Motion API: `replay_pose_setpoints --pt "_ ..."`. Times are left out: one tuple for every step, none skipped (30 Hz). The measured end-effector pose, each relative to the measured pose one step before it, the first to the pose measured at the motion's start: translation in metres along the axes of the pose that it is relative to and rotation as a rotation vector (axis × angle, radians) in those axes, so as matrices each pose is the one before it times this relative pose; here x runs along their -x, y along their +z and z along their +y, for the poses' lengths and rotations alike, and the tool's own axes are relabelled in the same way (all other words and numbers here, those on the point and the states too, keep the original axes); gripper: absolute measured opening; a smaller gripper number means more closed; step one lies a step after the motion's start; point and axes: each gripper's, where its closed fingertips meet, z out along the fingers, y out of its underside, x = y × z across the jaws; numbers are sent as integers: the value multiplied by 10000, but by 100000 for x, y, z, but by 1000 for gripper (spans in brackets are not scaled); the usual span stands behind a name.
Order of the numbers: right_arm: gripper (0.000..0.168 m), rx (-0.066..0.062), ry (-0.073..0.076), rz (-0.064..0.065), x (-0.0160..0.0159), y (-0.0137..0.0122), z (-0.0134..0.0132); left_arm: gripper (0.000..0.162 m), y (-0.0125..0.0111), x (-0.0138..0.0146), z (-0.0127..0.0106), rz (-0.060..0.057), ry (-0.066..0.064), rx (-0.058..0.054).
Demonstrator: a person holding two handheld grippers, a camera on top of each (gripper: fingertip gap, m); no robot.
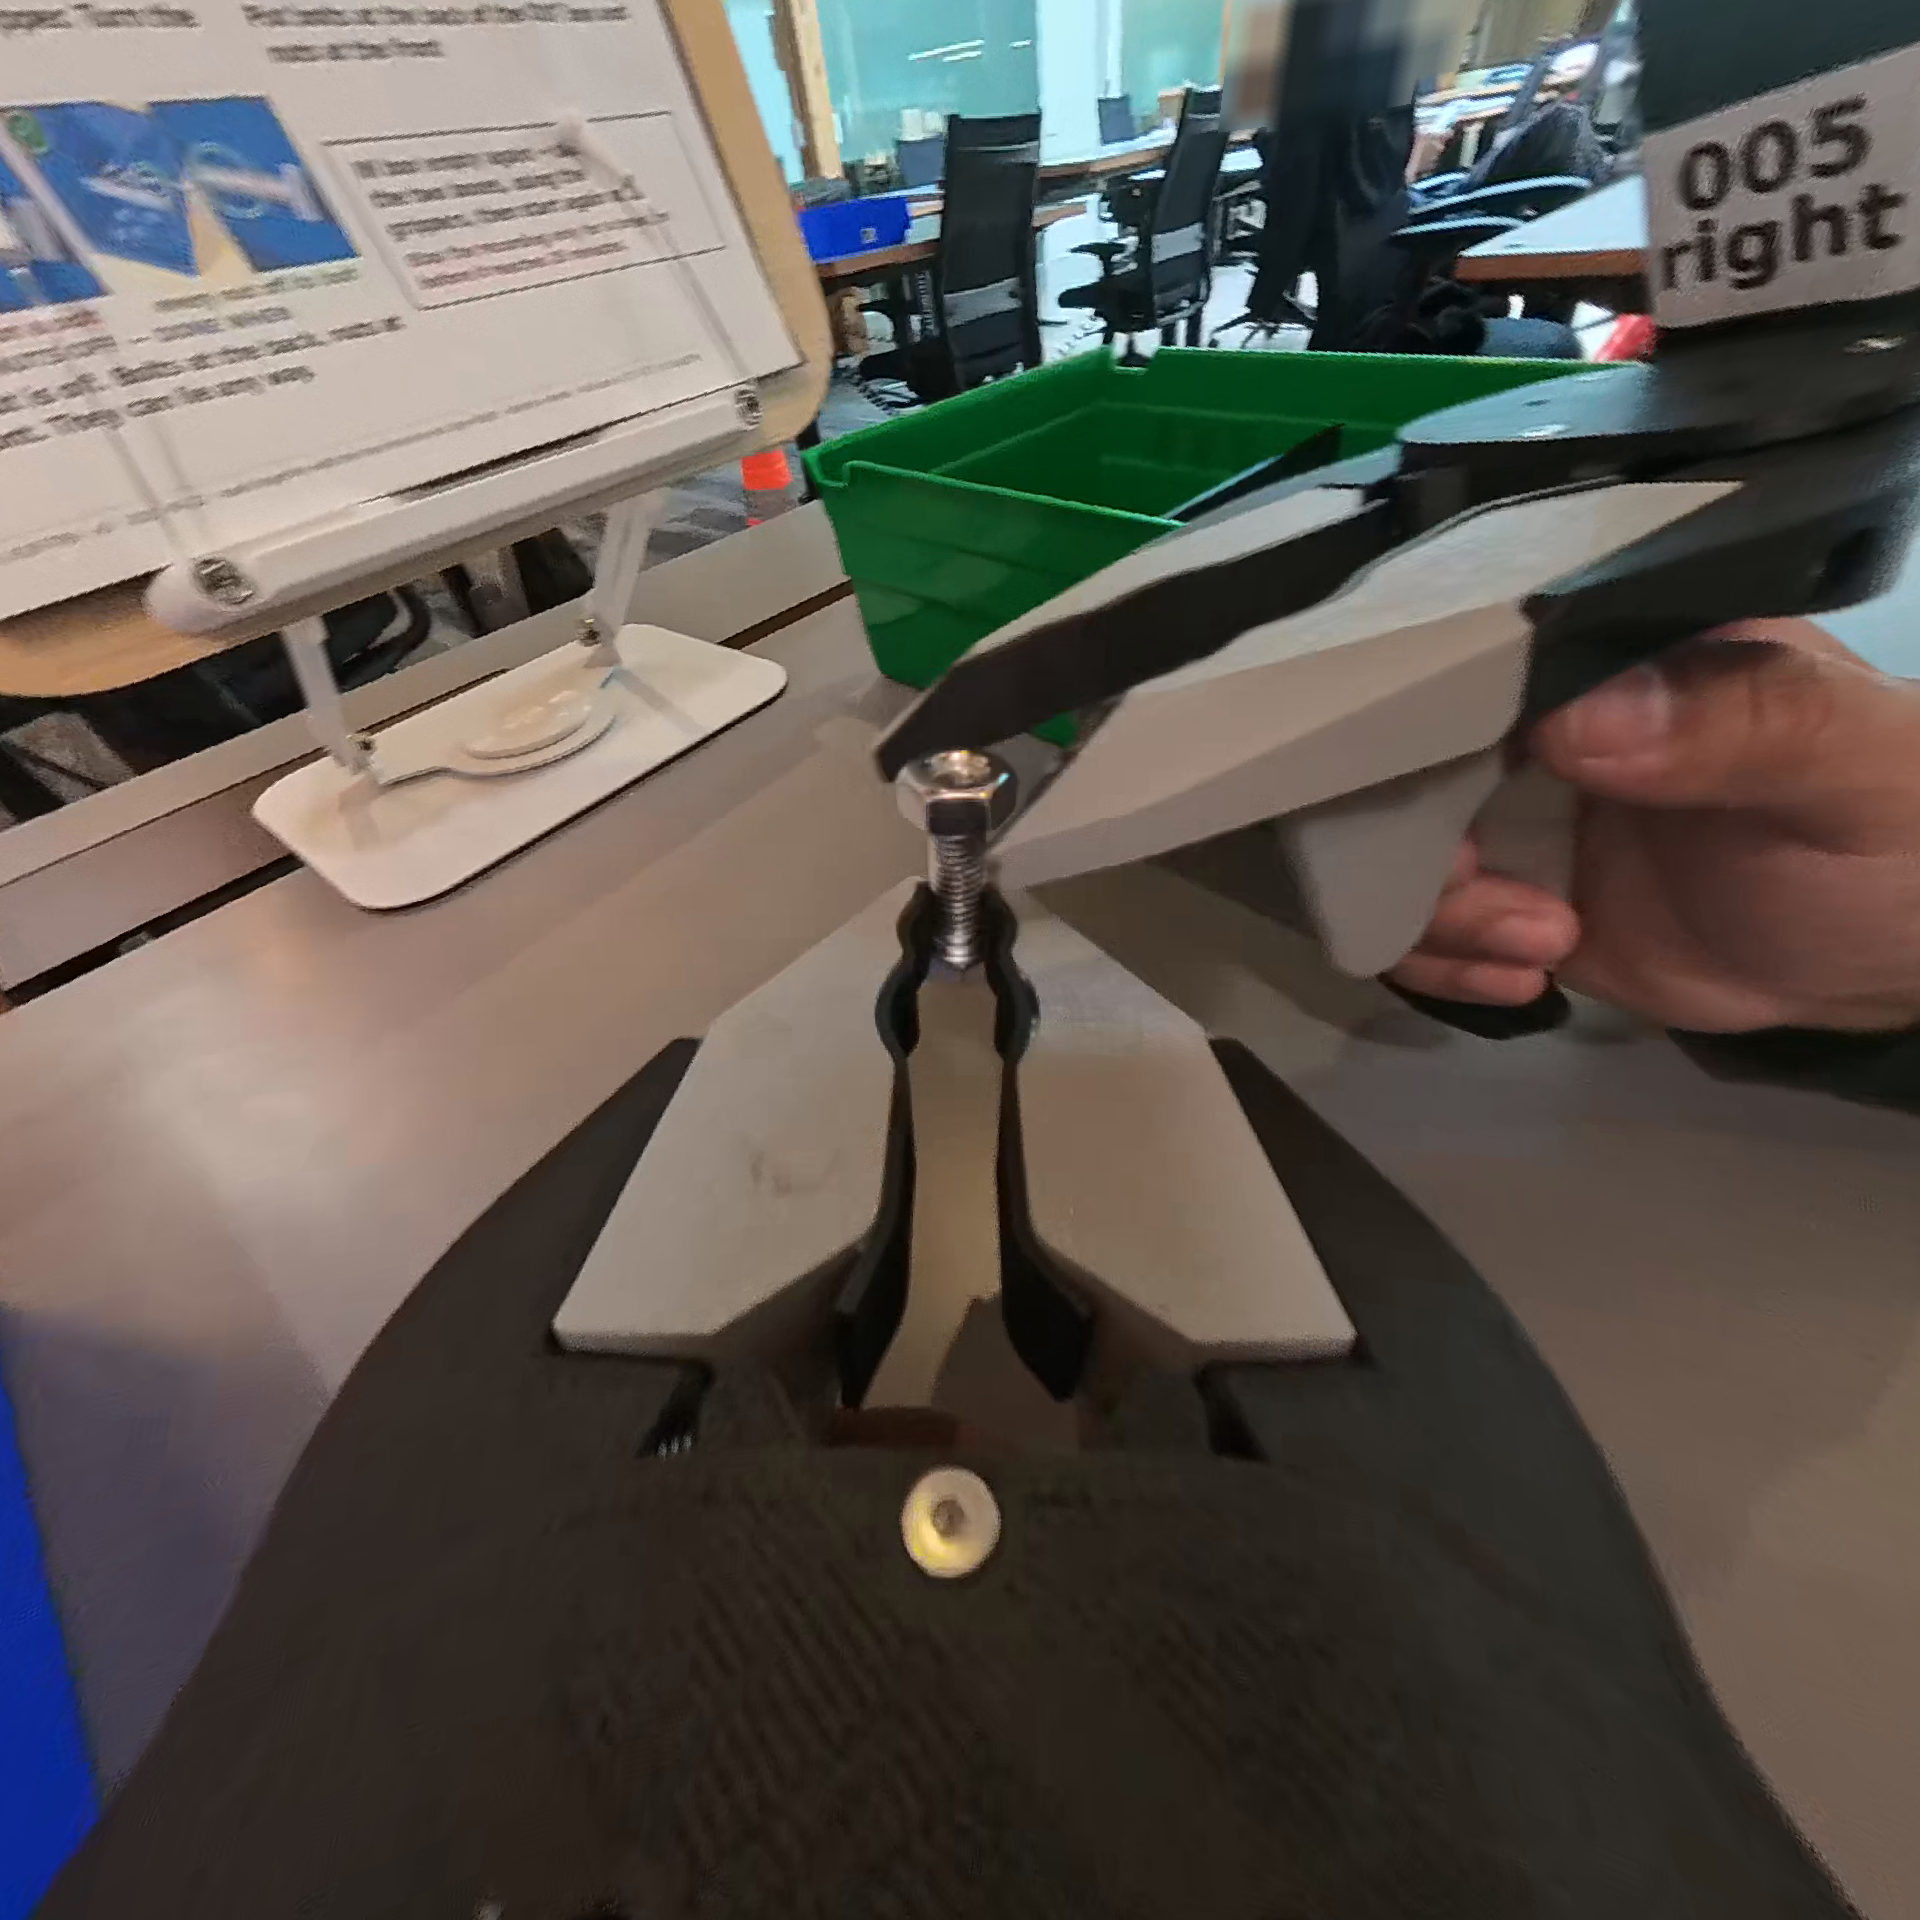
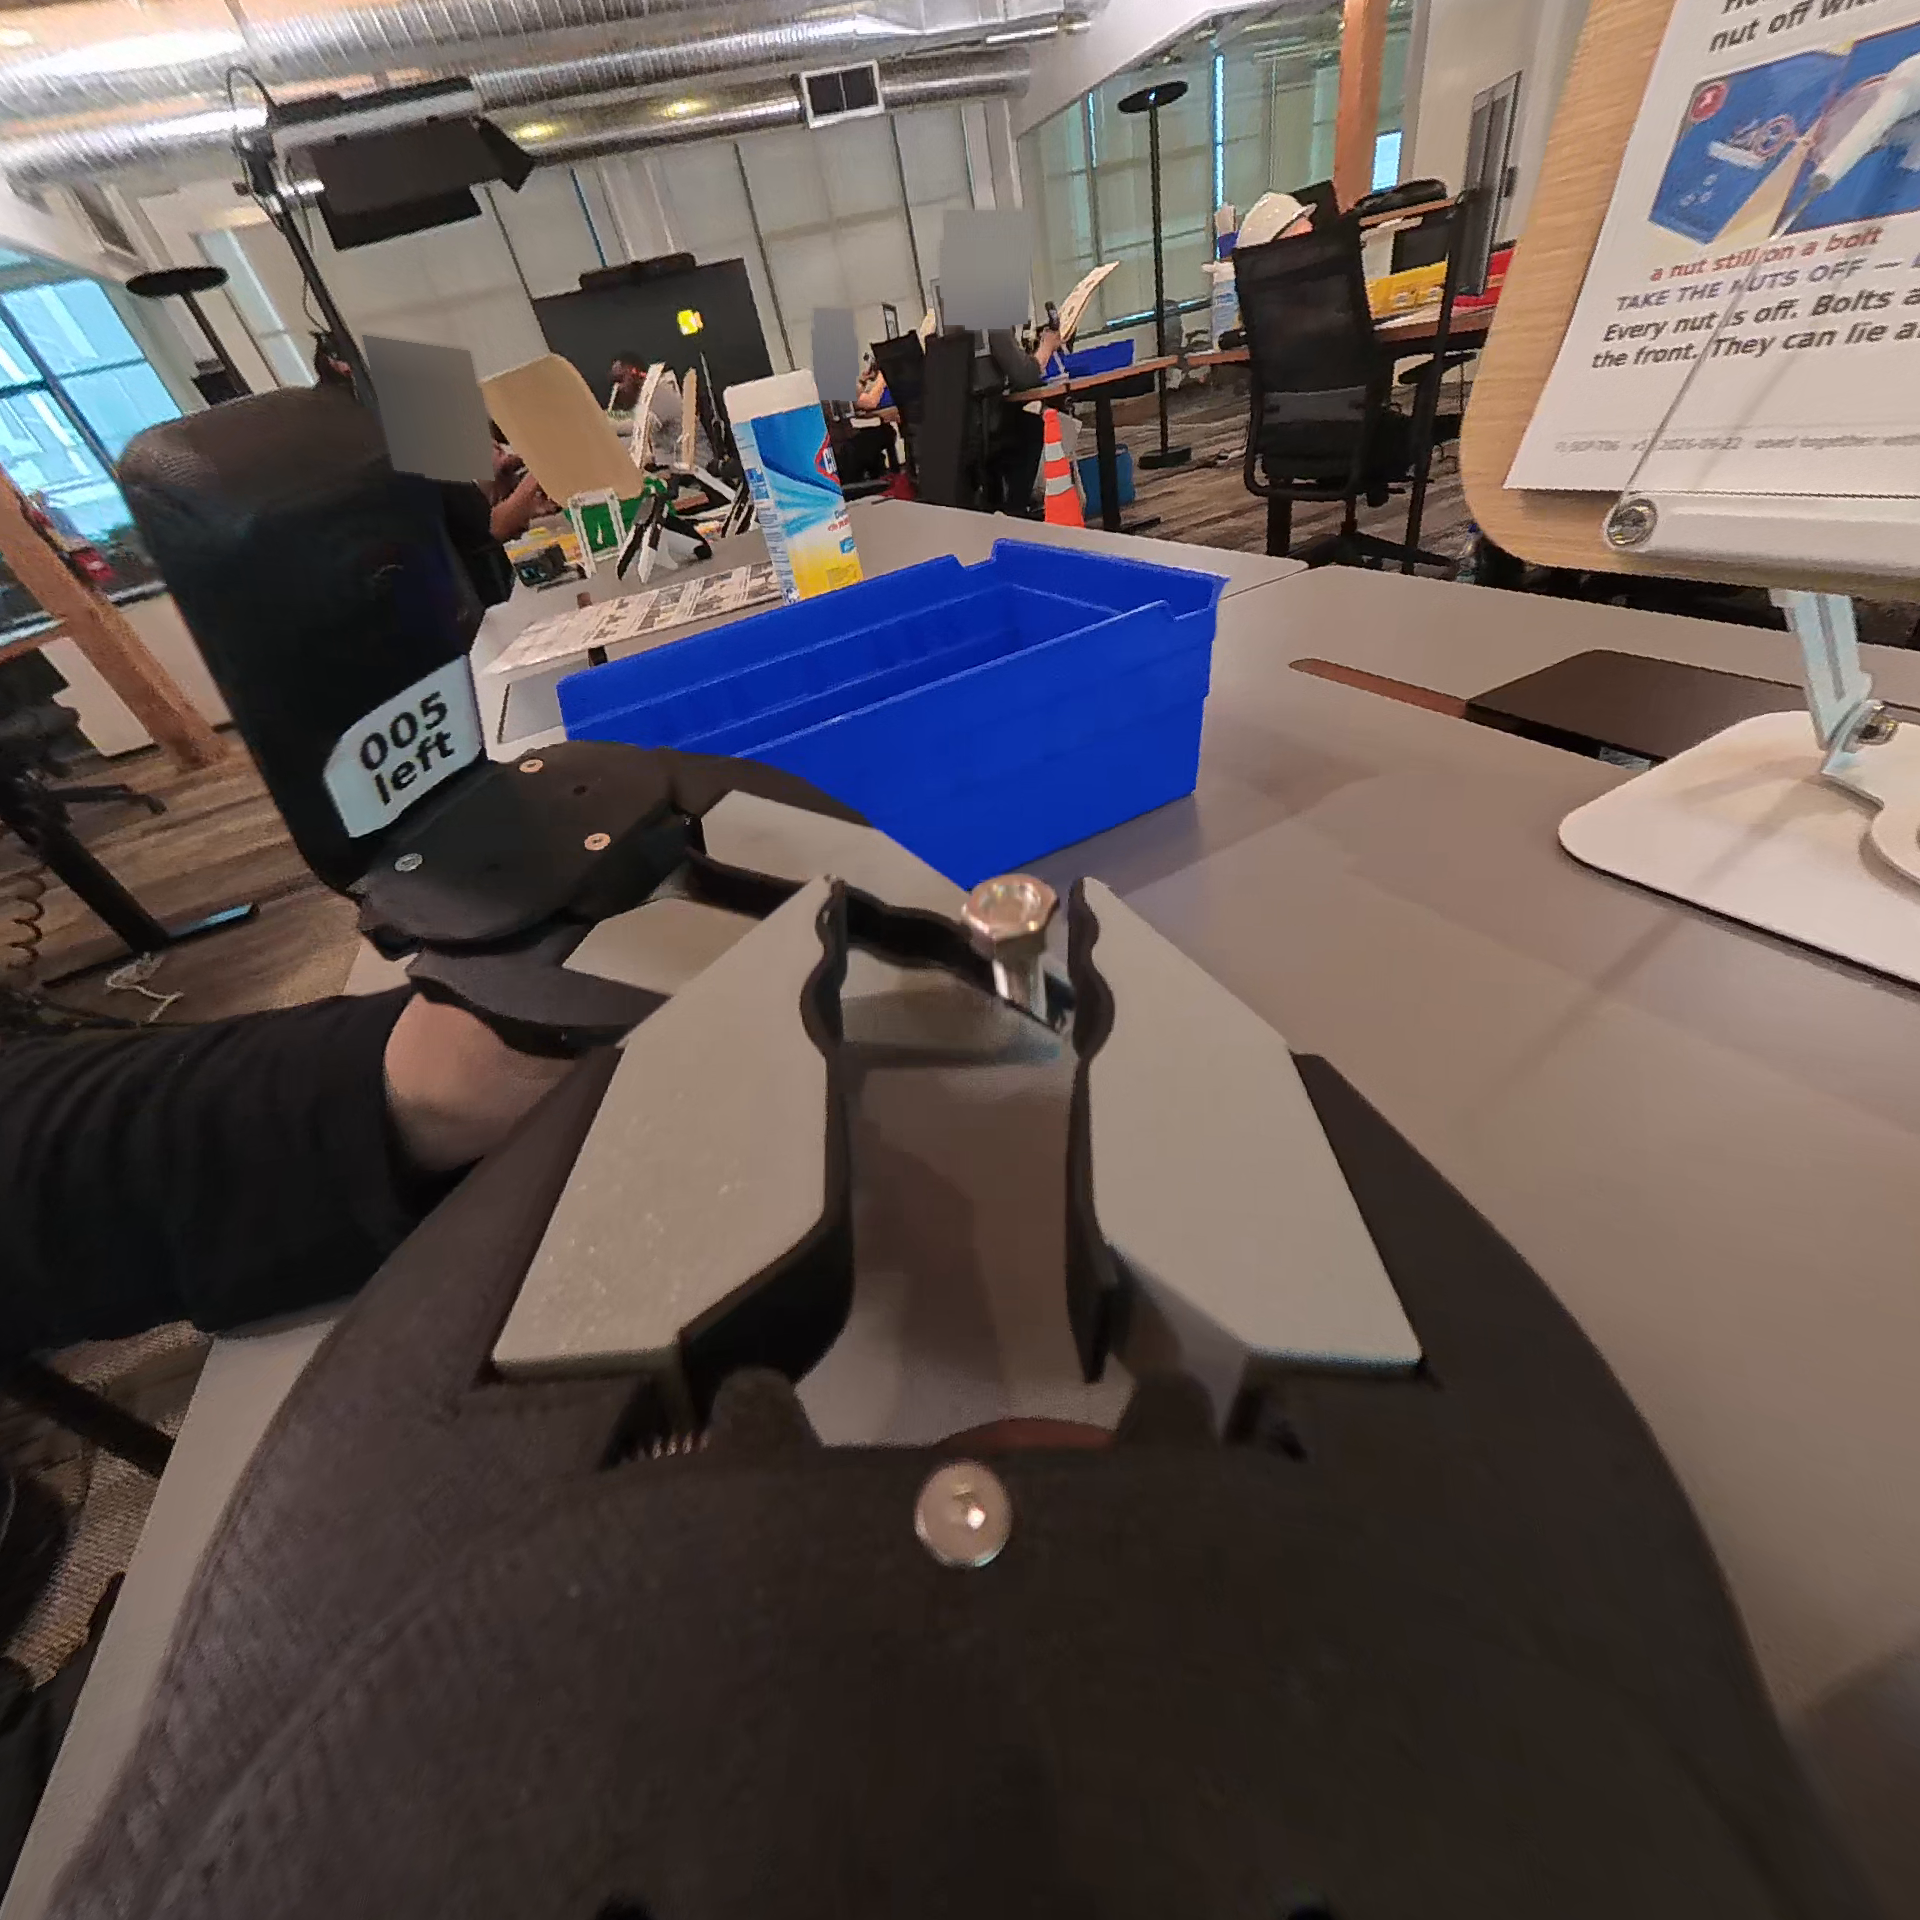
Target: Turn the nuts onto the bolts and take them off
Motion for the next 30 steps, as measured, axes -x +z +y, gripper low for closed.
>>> replay_pose_setpoints --pt "38 5 32 -33 -20 -27 11 6 -114 374 -72 -98 -125 -31" --pt "38 40 -1 -47 70 36 74 6 -92 109 -126 5 -71 -62" --pt "36 47 -28 -71 159 94 114 6 -54 -97 -152 41 -4 -69" --pt "38 26 -33 -41 177 130 95 6 14 -269 -69 70 72 -21" --pt "41 6 -43 -27 167 142 50 6 77 -433 17 131 128 26" --pt "44 1 -35 -40 182 131 10 6 118 -584 50 190 139 35" --pt "44 13 -51 -87 220 95 36 6 136 -617 4 199 120 14" --pt "44 54 -44 -30 109 60 87 7 160 -580 51 189 131 24" --pt "44 91 -50 128 -181 -2 138 6 145 -275 114 32 147 60" --pt "42 69 -54 80 -172 -27 100 6 79 89 136 -111 137 69" --pt "43 -23 8 69 -183 -75 -49 6 8 271 174 -106 32 87" --pt "42 -68 59 44 -182 -128 -136 6 -72 412 84 -120 -115 18" --pt "42 -75 72 -36 -70 -144 -147 7 -136 525 -27 -132 -214 -52" --pt "41 -43 58 1 -117 -123 -96 6 -173 565 -82 -145 -229 -65" --pt "41 -22 18 43 -159 -96 -63 6 -140 527 -84 -157 -188 -52" --pt "40 -8 -4 -8 -39 -29 -28 6 -101 317 -58 -90 -106 -27" --pt "39 -2 6 -75 110 29 -4 6 -31 -20 -33 42 -26 -11" --pt "38 2 10 -120 248 90 41 6 22 -249 -60 87 29 -33" --pt "43 -7 -1 -48 187 147 43 6 88 -381 -6 112 85 -3" --pt "47 47 -32 -56 208 150 103 6 139 -472 100 128 117 50" --pt "49 36 -50 3 97 117 86 6 139 -504 104 153 118 56" --pt "48 47 -35 -64 169 73 87 6 141 -521 64 175 111 26" --pt "47 25 -23 2 31 17 31 7 125 -438 29 146 108 10" --pt "46 17 -29 80 -115 -43 9 6 89 -175 22 17 105 8" --pt "45 2 -31 91 -173 -75 -26 7 24 96 59 -79 74 35" --pt "45 -24 0 105 -230 -112 -56 7 -31 310 84 -134 1 47" --pt "45 -32 32 75 -215 -140 -83 7 -98 500 22 -195 -88 -12" --pt "44 -58 52 69 -216 -142 -122 7 -120 517 -13 -151 -180 -35" --pt "42 -58 63 22 -146 -124 -107 6 -122 491 -15 -116 -229 -29" --pt "41 -22 68 -25 -56 -56 -41 6 -86 412 -11 -101 -190 -20"
